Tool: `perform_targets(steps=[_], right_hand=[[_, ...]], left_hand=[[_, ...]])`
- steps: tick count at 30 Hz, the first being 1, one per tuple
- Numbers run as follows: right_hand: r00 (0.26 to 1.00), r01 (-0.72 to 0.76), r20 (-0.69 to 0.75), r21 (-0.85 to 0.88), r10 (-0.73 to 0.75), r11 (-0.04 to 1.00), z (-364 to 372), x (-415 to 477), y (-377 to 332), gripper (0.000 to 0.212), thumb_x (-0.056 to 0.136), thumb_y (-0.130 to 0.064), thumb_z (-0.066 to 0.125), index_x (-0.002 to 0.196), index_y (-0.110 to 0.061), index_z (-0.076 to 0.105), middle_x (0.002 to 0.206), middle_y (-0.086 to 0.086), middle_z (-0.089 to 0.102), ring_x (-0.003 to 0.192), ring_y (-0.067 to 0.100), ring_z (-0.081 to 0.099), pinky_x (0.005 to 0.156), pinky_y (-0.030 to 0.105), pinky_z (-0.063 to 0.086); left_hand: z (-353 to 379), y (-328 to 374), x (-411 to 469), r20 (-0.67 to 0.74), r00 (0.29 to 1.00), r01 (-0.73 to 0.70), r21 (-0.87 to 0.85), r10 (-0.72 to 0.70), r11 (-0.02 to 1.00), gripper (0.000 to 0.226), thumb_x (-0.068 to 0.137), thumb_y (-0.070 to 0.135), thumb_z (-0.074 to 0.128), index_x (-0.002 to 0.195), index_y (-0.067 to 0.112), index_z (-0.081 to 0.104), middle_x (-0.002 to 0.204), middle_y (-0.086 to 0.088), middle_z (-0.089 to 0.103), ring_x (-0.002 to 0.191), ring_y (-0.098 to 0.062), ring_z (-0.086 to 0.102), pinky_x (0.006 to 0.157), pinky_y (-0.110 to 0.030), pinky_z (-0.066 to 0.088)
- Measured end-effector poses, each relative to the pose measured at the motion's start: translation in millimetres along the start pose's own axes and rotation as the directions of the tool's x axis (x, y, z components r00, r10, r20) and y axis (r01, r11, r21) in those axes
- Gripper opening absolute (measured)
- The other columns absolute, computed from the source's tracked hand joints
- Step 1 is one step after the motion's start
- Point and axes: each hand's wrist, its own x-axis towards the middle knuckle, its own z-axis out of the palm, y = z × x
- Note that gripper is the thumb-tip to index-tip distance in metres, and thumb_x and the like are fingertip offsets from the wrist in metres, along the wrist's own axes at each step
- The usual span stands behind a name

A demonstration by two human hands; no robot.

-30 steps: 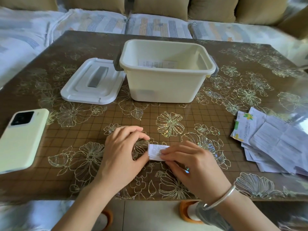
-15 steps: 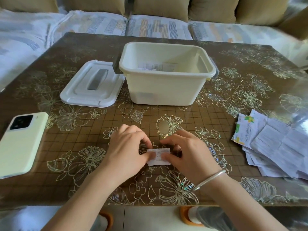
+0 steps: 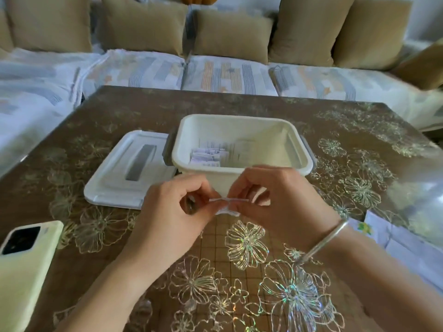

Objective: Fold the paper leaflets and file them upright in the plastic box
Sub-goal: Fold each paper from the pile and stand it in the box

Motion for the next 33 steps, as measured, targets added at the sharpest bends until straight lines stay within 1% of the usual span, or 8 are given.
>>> perform_targets(steps=[6, 11, 16, 19, 22, 26, 29, 33], right_hand=[[0.997, 0.073, -0.005, -0.154, -0.074, 0.985, -23, 76, 5, 0.005, 0.079, -0.02, 0.074, 0.084, -0.021, 0.074, 0.07, -0.013, 0.061, 0.066, 0.006, 0.058, 0.071, 0.031, 0.053], [0.998, -0.012, 0.052, -0.35, 0.032, 0.937, -24, 124, 38, 0.006, 0.084, -0.021, 0.069, 0.088, -0.023, 0.074, 0.082, -0.006, 0.071, 0.078, 0.014, 0.064, 0.074, 0.025, 0.049], [0.969, 0.046, 0.235, -0.478, 0.077, 0.877, 0, 140, 56, 0.01, 0.088, -0.025, 0.06, 0.091, -0.025, 0.07, 0.091, -0.008, 0.068, 0.082, 0.012, 0.058, 0.066, 0.02, 0.034], [0.96, 0.051, 0.265, -0.488, 0.092, 0.871, 8, 145, 64, 0.013, 0.088, -0.021, 0.059, 0.093, -0.026, 0.07, 0.097, -0.006, 0.069, 0.09, 0.017, 0.061, 0.07, 0.02, 0.037], [0.942, 0.026, 0.304, -0.493, 0.144, 0.87, 10, 146, 70, 0.013, 0.084, -0.021, 0.058, 0.091, -0.026, 0.068, 0.095, -0.004, 0.069, 0.088, 0.019, 0.061, 0.071, 0.023, 0.042], [0.922, 0.003, 0.337, -0.497, 0.19, 0.868, 13, 146, 74, 0.009, 0.082, -0.022, 0.059, 0.086, -0.028, 0.065, 0.093, -0.004, 0.068, 0.085, 0.019, 0.059, 0.07, 0.023, 0.042], [0.918, 0.009, 0.346, -0.507, 0.194, 0.862, 15, 146, 75, 0.01, 0.083, -0.021, 0.058, 0.085, -0.03, 0.062, 0.096, -0.002, 0.068, 0.092, 0.022, 0.062, 0.075, 0.025, 0.044], [0.933, 0.012, 0.312, -0.525, 0.18, 0.851, 17, 146, 78, 0.012, 0.084, -0.02, 0.056, 0.087, -0.029, 0.062, 0.099, -0.001, 0.068, 0.094, 0.024, 0.062, 0.076, 0.027, 0.046]], left_hand=[[-12, -9, 63, -0.117, 0.992, -0.035, 0.083, 0.045, 0.996, 0.018, 0.078, 0.046, 0.063, 0.081, 0.029, 0.069, 0.076, 0.023, 0.064, 0.082, 0.004, 0.059, 0.066, -0.008, 0.043], [-15, -43, 91, -0.266, 0.964, 0.035, 0.134, 0.002, 0.99, 0.011, 0.089, 0.023, 0.061, 0.093, 0.021, 0.07, 0.087, 0.019, 0.067, 0.09, 0.004, 0.06, 0.075, -0.005, 0.042], [-5, -61, 91, -0.251, 0.968, 0.03, 0.163, 0.012, 0.986, 0.014, 0.088, 0.026, 0.058, 0.095, 0.021, 0.069, 0.09, 0.018, 0.066, 0.092, -0.001, 0.06, 0.078, -0.019, 0.05], [-5, -61, 93, -0.245, 0.966, -0.015, 0.258, 0.081, 0.966, 0.011, 0.09, 0.023, 0.059, 0.093, 0.021, 0.069, 0.089, 0.017, 0.065, 0.09, -0.003, 0.059, 0.078, -0.028, 0.05], [-11, -50, 102, -0.025, 0.986, -0.135, 0.445, 0.163, 0.885, 0.014, 0.091, 0.023, 0.057, 0.092, 0.03, 0.07, 0.089, 0.02, 0.066, 0.088, -0.006, 0.057, 0.081, -0.031, 0.044], [-5, -30, 131, 0.441, 0.891, -0.174, 0.553, -0.109, 0.815, 0.029, 0.095, 0.014, 0.047, 0.093, 0.034, 0.068, 0.092, 0.016, 0.065, 0.088, -0.011, 0.056, 0.076, -0.032, 0.044], [10, -22, 151, 0.56, 0.787, -0.275, 0.692, -0.257, 0.667, 0.026, 0.089, 0.006, 0.048, 0.094, 0.023, 0.066, 0.091, 0.003, 0.059, 0.076, -0.016, 0.051, 0.051, -0.025, 0.03], [20, -20, 156, 0.607, 0.722, -0.35, 0.735, -0.334, 0.581, 0.031, 0.087, 0.005, 0.053, 0.064, 0.02, 0.039, 0.069, 0.001, 0.039, 0.058, -0.011, 0.036, 0.051, -0.025, 0.029]])
